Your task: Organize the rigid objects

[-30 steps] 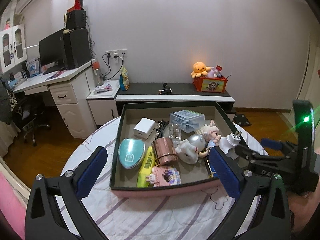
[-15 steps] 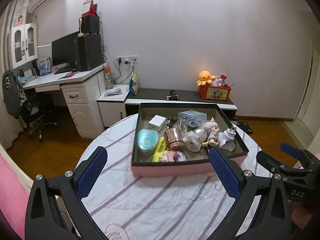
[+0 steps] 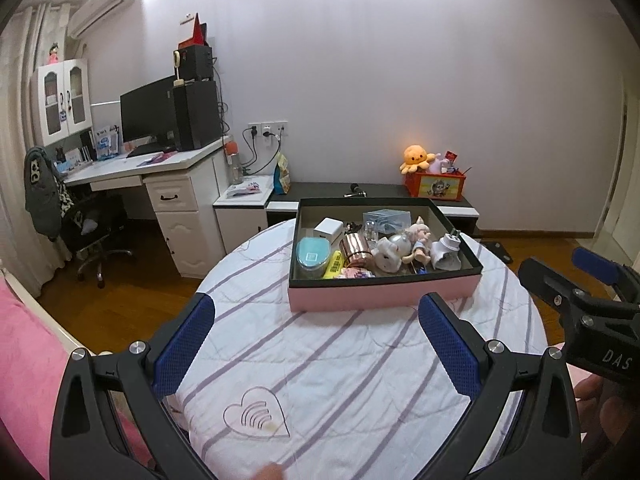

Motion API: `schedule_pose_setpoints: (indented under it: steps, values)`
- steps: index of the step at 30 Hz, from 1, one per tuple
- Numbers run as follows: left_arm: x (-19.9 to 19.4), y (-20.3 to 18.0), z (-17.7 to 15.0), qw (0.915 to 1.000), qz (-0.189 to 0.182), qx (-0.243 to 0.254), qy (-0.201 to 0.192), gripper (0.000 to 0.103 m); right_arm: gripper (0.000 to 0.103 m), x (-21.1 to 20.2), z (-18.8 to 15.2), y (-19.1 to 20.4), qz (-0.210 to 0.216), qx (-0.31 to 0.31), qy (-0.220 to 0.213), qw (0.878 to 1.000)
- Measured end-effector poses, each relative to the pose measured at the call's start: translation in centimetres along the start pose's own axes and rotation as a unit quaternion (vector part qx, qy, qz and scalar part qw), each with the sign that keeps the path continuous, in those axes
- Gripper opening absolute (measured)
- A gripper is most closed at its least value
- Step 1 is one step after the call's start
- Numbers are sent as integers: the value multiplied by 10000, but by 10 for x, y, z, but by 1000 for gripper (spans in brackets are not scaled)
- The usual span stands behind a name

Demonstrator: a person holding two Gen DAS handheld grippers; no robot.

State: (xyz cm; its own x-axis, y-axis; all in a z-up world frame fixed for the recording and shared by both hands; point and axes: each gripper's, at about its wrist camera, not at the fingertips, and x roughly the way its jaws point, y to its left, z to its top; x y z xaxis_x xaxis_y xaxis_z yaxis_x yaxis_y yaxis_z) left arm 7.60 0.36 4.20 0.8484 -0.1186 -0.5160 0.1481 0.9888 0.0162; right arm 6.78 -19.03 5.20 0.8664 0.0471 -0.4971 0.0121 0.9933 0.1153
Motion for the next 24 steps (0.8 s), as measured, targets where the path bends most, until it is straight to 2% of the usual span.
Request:
schedule_pose_setpoints:
  steps: [5, 12, 24]
  values:
    - [-14, 0, 2, 9997, 220, -72, -71, 103, 103, -17, 1, 0, -139, 17, -124, 9998]
    - [-31, -3, 3, 9996, 120, -96, -238, 103, 103, -39, 1, 2, -342, -30, -369, 9987]
    - [-51, -5, 10, 9985, 185, -48, -515, 103, 103, -58, 1, 10, -382, -129, -527, 9978]
